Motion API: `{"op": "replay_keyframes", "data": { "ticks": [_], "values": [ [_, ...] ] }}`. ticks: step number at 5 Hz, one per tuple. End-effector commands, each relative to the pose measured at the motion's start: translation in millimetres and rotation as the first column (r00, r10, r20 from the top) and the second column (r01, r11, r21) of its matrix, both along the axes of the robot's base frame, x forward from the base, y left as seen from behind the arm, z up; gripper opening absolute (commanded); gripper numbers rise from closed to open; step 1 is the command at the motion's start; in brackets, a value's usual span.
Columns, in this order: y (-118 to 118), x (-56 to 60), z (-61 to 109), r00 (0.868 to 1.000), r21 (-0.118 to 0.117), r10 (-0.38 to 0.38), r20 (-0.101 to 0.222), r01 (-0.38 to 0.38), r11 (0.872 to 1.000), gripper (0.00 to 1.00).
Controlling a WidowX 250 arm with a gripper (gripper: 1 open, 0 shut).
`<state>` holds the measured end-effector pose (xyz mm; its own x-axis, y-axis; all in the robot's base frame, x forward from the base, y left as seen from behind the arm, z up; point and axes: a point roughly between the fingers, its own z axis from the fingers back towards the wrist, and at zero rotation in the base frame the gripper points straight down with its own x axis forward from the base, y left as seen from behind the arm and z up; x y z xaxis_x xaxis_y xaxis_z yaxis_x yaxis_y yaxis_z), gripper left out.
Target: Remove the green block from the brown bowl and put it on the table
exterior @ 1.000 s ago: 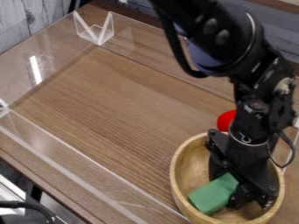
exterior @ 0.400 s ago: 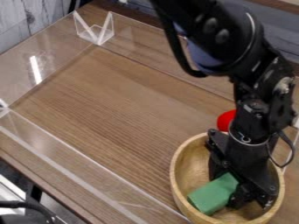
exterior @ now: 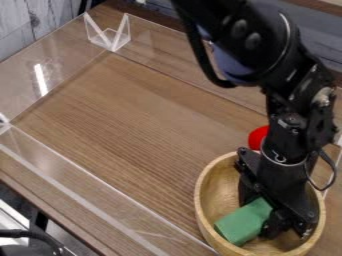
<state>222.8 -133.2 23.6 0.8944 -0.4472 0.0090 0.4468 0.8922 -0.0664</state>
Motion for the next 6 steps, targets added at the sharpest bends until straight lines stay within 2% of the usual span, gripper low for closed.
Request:
{"op": "replay_keyframes", "data": {
  "ticks": [1,6],
  "values": [
    [-1,8.5,19.0,0.998,-0.031,0.006,0.059,-0.005,1.0,0.0],
    [2,9.7,31.9,0.998,-0.039,0.01,0.069,-0.007,0.999,0.0]
  ]
}}
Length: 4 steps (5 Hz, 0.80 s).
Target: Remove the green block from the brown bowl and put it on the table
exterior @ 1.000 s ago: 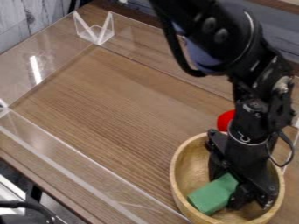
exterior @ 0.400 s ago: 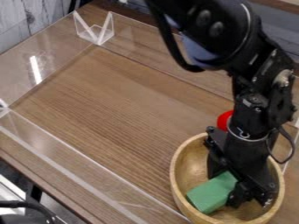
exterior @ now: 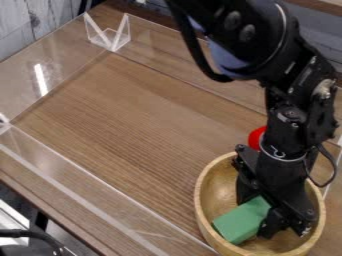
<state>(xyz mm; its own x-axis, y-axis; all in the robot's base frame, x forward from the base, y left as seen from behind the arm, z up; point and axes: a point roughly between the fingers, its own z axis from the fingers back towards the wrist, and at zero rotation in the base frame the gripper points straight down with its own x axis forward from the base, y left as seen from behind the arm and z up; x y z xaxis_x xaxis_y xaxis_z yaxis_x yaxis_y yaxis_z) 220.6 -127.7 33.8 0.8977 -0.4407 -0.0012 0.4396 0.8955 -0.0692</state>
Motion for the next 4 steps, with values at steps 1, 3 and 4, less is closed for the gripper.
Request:
{"op": "replay_keyframes", "data": {
  "ticks": [1,3,4],
  "values": [
    [-3.1,12.1,22.8,0.997,-0.042,0.004,0.081,0.0,0.999,0.0],
    [-2.1,12.4,27.7,0.996,-0.047,0.005,0.084,-0.001,0.999,0.0],
    [-1.6,12.3,29.4,0.996,-0.051,0.003,0.088,0.002,0.999,0.0]
  ]
}}
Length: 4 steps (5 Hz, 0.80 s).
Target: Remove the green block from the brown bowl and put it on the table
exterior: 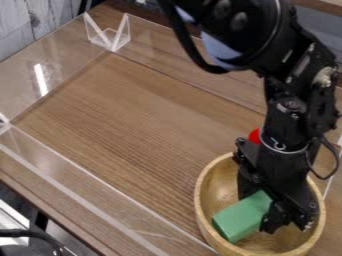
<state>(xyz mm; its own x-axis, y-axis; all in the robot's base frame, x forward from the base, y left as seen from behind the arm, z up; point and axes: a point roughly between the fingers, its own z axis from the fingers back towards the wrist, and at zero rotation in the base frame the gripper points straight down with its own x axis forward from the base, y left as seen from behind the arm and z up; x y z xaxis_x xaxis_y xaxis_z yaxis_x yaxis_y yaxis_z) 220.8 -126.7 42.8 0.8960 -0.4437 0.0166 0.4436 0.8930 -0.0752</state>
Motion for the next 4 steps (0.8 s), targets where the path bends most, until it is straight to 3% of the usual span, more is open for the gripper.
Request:
{"op": "replay_keyframes", "data": {
  "ticks": [1,4],
  "values": [
    [-2.0,11.9,21.9,0.997,-0.042,0.004,0.078,-0.001,0.999,0.0],
    [-1.7,12.8,21.9,0.996,-0.049,0.002,0.085,0.002,0.999,0.0]
  ]
}}
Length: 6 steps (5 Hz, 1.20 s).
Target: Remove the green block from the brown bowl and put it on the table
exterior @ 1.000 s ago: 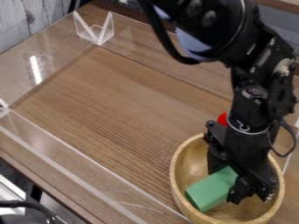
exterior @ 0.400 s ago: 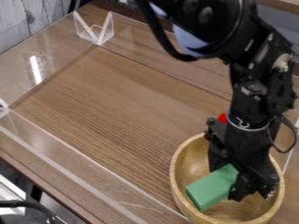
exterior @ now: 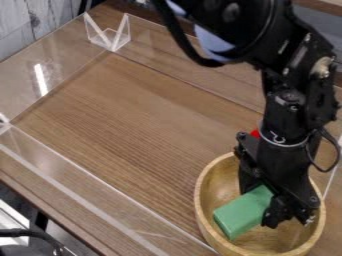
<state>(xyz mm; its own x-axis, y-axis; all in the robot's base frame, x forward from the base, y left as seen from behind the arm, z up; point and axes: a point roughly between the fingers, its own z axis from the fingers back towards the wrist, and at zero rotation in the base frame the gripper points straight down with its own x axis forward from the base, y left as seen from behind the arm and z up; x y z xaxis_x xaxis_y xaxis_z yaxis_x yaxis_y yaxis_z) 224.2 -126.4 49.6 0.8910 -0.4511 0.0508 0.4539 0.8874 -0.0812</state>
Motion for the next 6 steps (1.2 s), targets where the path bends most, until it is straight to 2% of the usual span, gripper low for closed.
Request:
{"op": "replay_keyframes", "data": {
  "ticks": [1,6],
  "values": [
    [-1.9,9.9,14.5,0.998,-0.031,0.009,0.059,-0.007,0.999,0.0],
    [-1.7,11.7,11.3,0.998,-0.039,0.007,0.065,-0.004,0.999,0.0]
  ]
}}
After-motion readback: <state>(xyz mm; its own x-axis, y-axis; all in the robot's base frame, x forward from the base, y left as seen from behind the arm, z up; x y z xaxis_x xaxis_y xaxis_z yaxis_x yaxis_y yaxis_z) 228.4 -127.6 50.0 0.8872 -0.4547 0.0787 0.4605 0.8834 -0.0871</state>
